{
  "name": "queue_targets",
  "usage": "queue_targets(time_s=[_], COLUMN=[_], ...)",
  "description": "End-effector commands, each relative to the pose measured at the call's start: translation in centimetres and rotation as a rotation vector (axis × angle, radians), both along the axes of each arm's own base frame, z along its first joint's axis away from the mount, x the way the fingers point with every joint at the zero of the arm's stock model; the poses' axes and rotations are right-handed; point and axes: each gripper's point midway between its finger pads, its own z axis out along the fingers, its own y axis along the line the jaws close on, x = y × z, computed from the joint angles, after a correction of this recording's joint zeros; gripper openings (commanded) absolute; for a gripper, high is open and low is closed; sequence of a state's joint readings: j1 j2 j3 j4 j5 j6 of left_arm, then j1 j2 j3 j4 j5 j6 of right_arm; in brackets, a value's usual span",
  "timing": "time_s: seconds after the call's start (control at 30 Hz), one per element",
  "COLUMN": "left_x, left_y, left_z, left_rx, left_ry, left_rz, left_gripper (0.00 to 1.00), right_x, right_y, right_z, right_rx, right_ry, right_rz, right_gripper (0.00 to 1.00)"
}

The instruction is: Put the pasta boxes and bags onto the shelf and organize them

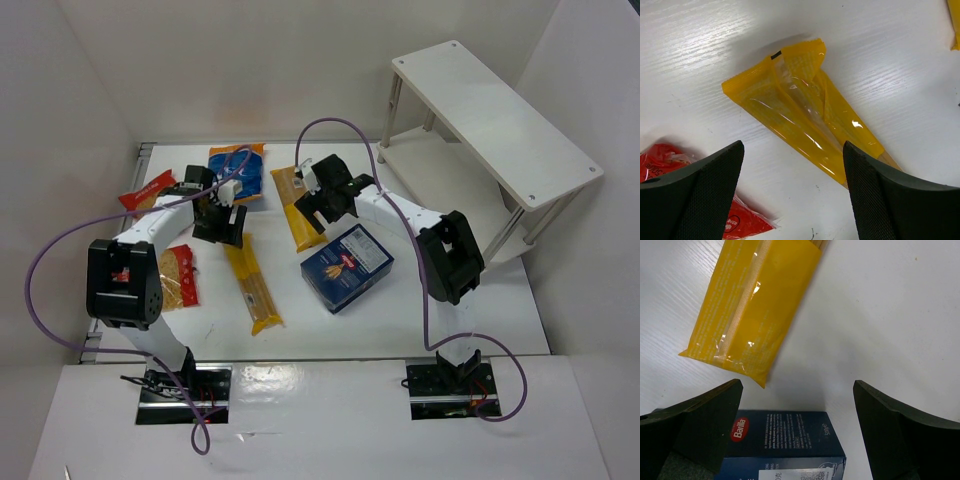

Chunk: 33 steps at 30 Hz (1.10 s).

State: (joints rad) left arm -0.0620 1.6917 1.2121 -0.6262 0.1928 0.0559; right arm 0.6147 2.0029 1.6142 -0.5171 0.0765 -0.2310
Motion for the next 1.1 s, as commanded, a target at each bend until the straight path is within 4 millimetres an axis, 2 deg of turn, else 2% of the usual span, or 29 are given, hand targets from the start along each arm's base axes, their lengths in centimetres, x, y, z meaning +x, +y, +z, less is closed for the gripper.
queue_targets(time_s=[0.0,0.17,0.23,0.27,0.3,0.33,0.37,0.43,0.5,0.53,0.57,0.63,0.67,0.8,0.83,0.9,1.0,1.07], left_x=[0.4,0.8,1.2,1.9,2.7,3.1,4.7,6.7,8.1,8.8,10.4,11.6,11.9,13.7,13.6,14.2,14.0,14.0], left_y=[-0.3,-0.6,-0.2,0.0,0.4,0.7,0.6,1.8,2.3,2.6,2.8,3.4,3.7,3.9,3.6,3.2,3.0,3.0], left_z=[0.2,-1.0,-1.1,-0.9,0.7,1.5,3.2,6.1,6.2,5.9,5.4,4.8,3.6,2.5,1.5,1.6,0.5,0.7], left_rx=[-0.017,-0.007,0.019,0.023,0.037,0.049,0.054,0.108,0.184,0.206,0.229,0.275,0.304,0.382,0.4,0.423,0.471,0.507], left_ry=[-0.008,0.014,0.01,-0.017,-0.082,-0.127,-0.221,-0.356,-0.371,-0.361,-0.349,-0.336,-0.314,-0.356,-0.338,-0.366,-0.363,-0.385], left_rz=[-0.019,0.036,0.048,0.067,0.095,0.106,0.122,0.145,0.15,0.161,0.155,0.163,0.143,0.113,0.094,0.066,0.038,0.027], left_gripper=[0.86,0.87,0.87,0.87,0.87,0.87,0.87,0.87,0.84,0.84,0.82,0.79,0.79,0.79,0.79,0.79,0.79,0.8], right_x=[0.8,0.8,0.9,0.9,1.0,0.8,0.8,0.8,0.8,1.0,1.0,1.1,1.2,1.2,1.4,1.3,1.4,1.5], right_y=[-0.4,-0.4,-0.6,-0.6,-0.7,-0.9,-0.9,-0.9,-0.9,-0.8,-0.8,-1.0,-1.0,-1.6,-1.8,-2.2,-2.4,-2.6], right_z=[3.5,3.5,4.0,4.0,4.0,3.7,3.7,3.7,3.7,4.0,4.0,4.1,4.1,3.8,3.9,4.0,4.1,4.1], right_rx=[0.025,0.025,0.018,0.018,0.012,0.006,0.006,0.006,0.0,0.005,0.005,-0.008,-0.014,-0.047,-0.062,-0.08,-0.095,-0.107], right_ry=[-0.081,-0.081,-0.096,-0.096,-0.101,-0.093,-0.093,-0.093,-0.096,-0.104,-0.104,-0.112,-0.115,-0.123,-0.131,-0.14,-0.148,-0.154], right_rz=[-0.013,-0.013,-0.013,-0.013,-0.02,-0.02,-0.02,-0.02,-0.012,-0.012,-0.012,-0.013,-0.005,-0.006,-0.007,0.002,0.0,0.002], right_gripper=[1.0,1.0,1.0,1.0,1.0,1.0,1.0,1.0,1.0,1.0,1.0,1.0,1.0,1.0,1.0,1.0,1.0,1.0])
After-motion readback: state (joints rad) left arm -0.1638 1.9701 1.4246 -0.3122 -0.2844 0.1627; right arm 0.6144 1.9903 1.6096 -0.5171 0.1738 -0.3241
